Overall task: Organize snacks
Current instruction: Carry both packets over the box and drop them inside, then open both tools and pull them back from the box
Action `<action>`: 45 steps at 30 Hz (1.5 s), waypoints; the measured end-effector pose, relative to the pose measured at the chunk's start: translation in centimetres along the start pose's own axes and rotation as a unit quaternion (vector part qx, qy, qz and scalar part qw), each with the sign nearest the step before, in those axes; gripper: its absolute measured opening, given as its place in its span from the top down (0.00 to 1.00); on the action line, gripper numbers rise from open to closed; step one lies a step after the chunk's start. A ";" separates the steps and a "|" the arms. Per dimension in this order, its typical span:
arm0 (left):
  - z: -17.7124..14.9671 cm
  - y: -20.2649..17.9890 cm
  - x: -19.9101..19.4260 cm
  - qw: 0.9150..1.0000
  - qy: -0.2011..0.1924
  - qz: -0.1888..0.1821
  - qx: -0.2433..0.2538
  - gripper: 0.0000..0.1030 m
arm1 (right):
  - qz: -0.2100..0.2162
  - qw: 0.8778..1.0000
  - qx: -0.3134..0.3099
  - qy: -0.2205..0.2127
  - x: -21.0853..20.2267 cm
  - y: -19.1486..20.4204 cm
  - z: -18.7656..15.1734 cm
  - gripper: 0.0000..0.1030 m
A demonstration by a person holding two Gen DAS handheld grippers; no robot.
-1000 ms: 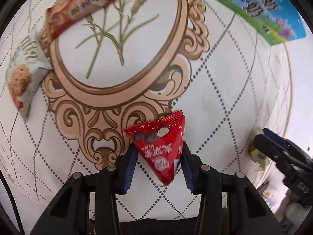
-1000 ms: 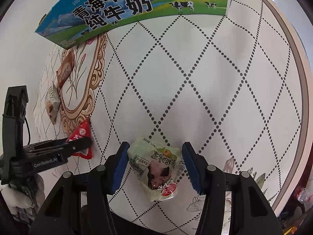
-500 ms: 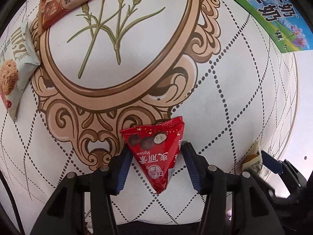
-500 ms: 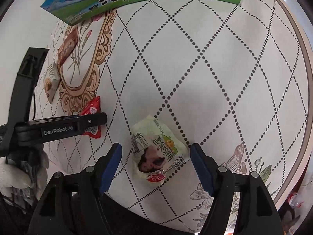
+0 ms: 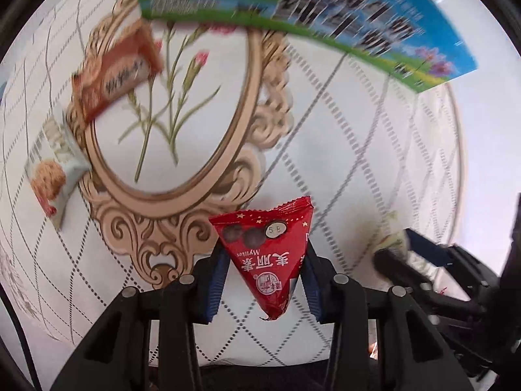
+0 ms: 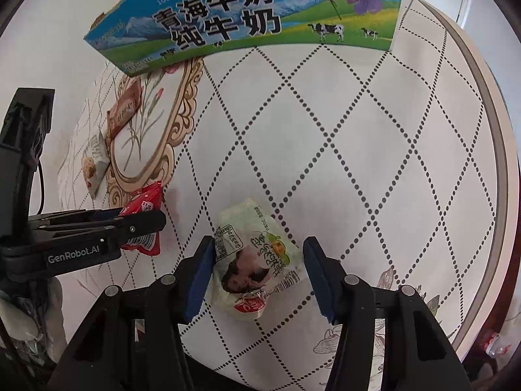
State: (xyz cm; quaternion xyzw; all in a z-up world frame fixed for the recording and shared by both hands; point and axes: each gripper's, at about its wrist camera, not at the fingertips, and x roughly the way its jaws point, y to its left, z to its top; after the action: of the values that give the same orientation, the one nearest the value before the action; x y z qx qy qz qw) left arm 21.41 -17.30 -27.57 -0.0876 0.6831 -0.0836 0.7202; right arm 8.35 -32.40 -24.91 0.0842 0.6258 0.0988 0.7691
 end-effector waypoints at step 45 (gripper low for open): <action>21.4 2.4 -7.6 0.995 -0.025 0.098 0.005 0.24 | -0.032 0.994 0.043 -0.100 -7.6 -5.3 22.3 0.03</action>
State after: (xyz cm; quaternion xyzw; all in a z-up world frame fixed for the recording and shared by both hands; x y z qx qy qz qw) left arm 42.43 -12.91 -19.65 -0.0183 0.6700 -0.0141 0.7420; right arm 28.95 -39.64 -14.54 0.1064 0.5518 0.0386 0.8262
